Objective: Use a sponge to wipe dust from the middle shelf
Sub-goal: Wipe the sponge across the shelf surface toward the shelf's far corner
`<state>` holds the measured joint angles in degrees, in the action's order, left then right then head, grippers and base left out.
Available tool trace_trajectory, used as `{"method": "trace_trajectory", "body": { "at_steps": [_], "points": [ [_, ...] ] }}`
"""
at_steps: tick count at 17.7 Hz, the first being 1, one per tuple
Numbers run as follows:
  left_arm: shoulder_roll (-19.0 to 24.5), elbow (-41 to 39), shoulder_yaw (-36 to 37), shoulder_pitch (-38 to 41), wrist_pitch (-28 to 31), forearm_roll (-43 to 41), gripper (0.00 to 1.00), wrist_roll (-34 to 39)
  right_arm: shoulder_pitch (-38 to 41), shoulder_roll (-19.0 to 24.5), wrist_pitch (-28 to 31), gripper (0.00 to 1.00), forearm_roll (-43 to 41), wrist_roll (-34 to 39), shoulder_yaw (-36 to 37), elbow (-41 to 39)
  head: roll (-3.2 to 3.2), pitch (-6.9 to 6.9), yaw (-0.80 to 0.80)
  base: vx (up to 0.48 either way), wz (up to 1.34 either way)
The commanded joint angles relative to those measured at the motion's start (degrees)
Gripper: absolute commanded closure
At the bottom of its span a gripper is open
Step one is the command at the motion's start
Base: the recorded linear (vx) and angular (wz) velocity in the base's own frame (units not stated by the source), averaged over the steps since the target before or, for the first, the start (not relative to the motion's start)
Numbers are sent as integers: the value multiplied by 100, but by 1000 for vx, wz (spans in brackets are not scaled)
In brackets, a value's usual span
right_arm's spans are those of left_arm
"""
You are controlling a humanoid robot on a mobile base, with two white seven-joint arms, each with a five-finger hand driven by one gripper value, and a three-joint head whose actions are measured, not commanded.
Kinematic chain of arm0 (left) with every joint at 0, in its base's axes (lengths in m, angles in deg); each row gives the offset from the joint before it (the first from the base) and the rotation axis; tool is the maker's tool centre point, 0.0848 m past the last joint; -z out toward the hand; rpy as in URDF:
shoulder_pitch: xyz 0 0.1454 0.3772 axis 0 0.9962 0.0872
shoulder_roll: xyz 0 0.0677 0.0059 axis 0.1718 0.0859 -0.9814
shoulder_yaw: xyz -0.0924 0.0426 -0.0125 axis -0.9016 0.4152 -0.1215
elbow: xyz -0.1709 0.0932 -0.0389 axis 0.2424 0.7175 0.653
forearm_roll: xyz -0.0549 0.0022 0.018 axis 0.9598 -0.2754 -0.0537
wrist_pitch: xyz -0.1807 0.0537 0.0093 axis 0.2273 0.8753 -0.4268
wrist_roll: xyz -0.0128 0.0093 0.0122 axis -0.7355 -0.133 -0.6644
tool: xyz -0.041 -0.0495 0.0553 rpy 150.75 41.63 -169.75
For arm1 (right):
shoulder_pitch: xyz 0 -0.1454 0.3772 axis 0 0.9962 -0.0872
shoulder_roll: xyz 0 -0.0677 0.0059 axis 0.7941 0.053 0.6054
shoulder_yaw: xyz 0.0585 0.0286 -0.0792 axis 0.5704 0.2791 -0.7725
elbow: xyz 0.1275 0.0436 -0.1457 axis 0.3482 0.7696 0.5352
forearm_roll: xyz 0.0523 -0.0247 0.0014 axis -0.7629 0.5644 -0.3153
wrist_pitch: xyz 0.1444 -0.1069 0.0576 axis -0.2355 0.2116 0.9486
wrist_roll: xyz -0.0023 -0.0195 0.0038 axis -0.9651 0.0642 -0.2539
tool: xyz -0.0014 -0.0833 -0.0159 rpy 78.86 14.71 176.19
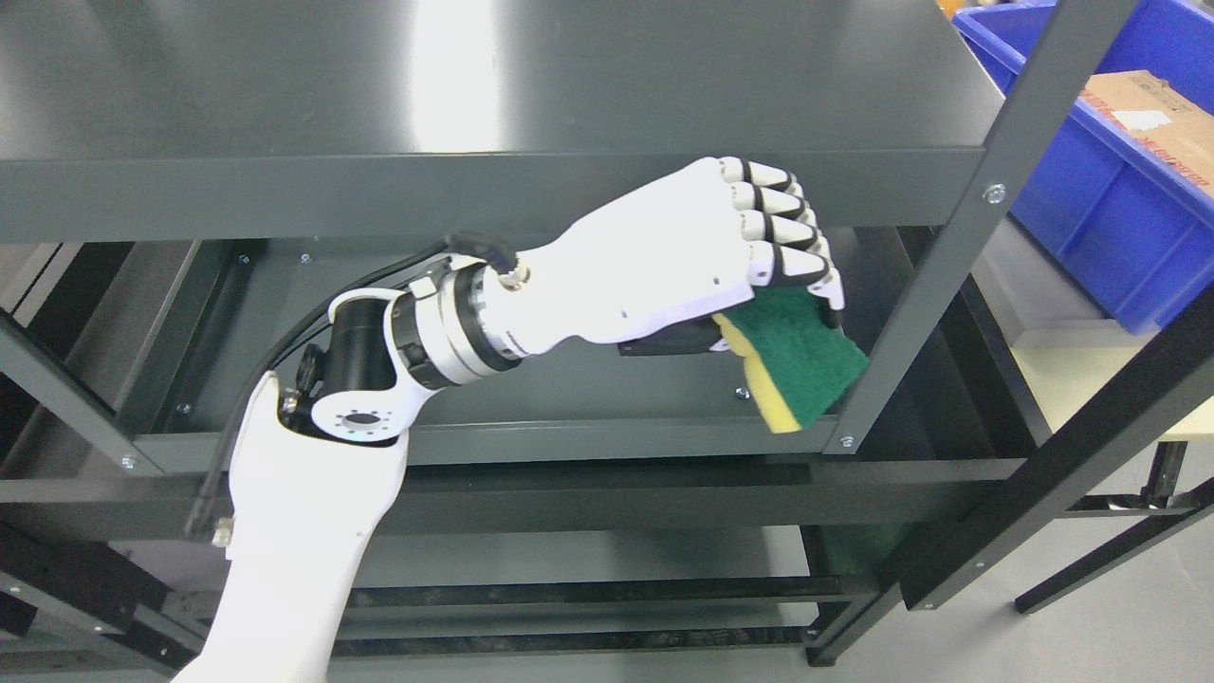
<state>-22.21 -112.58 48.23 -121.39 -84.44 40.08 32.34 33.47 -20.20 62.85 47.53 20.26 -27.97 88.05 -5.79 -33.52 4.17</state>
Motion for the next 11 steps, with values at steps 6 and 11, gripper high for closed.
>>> {"method": "trace_trajectory", "body": {
  "at_steps": [6, 11],
  "points": [
    [1029, -249, -762, 384, 12, 1128, 100, 9, 0, -100, 4, 0, 0, 4, -6, -100, 0, 0, 0, 0, 0],
    [1846, -249, -762, 384, 12, 1805, 100, 44, 0, -100, 4, 0, 0, 4, -6, -100, 0, 0, 0, 0, 0]
  ]
}}
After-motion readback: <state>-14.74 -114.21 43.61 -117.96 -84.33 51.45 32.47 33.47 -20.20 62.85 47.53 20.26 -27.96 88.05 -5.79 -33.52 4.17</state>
